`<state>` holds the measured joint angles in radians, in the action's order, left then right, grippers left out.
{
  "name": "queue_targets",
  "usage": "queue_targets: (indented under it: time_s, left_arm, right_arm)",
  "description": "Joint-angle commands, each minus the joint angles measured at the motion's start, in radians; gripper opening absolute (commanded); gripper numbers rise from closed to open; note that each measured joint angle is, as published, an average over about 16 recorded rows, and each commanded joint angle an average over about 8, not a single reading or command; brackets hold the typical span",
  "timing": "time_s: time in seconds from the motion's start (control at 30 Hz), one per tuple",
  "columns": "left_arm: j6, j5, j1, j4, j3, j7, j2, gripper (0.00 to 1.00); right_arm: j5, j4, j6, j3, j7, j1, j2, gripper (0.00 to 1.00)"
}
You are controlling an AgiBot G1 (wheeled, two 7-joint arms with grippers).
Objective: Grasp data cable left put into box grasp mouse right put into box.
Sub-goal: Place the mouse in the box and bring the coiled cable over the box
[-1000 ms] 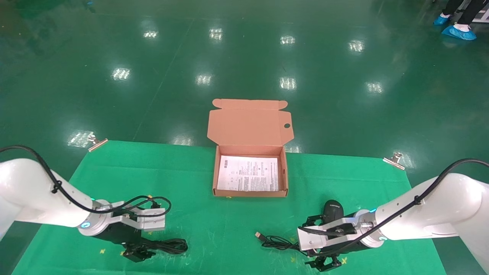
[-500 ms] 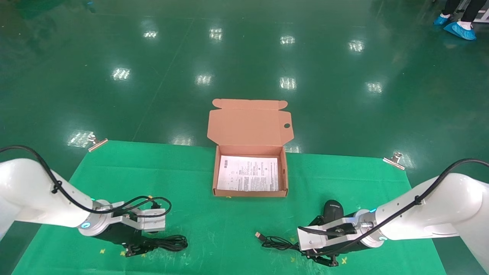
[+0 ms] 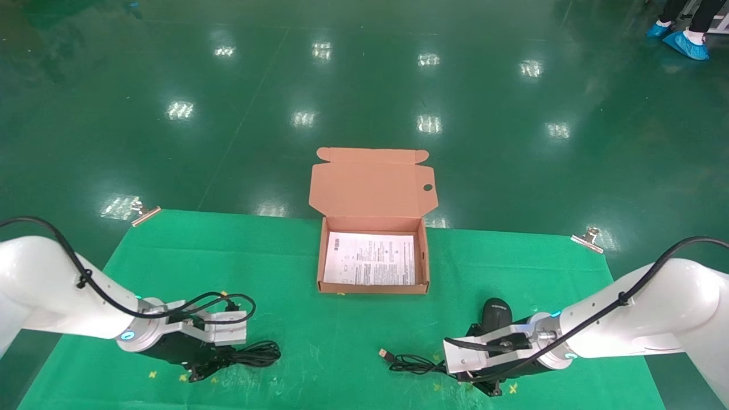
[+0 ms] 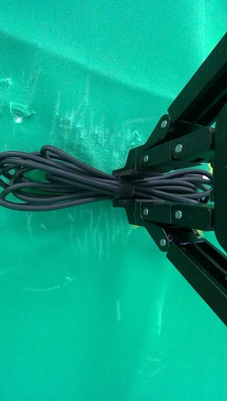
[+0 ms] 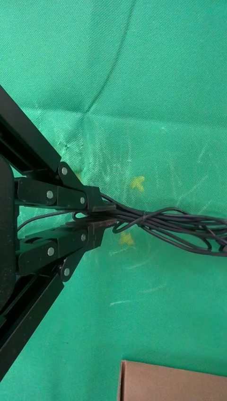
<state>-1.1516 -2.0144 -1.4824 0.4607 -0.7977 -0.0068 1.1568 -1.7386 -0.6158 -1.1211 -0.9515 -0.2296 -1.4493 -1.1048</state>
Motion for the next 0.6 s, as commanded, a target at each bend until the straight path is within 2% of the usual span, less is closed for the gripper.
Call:
queue_targets:
  time_s: [0.03,0.6]
  left_arm:
    - [0.000,0.000,0.000,0.000,0.000,0.000,0.000,0.00]
    - [0.004,-0.002,-0.006,0.008,0.001,0.004,-0.007,0.00]
  right_arm:
    - [0.000,0.000,0.000,0.000,0.000,0.000,0.000,0.00]
    - [0.008,-0.016,-0.006,0.009,0.012,-0.016,0.017,0.00]
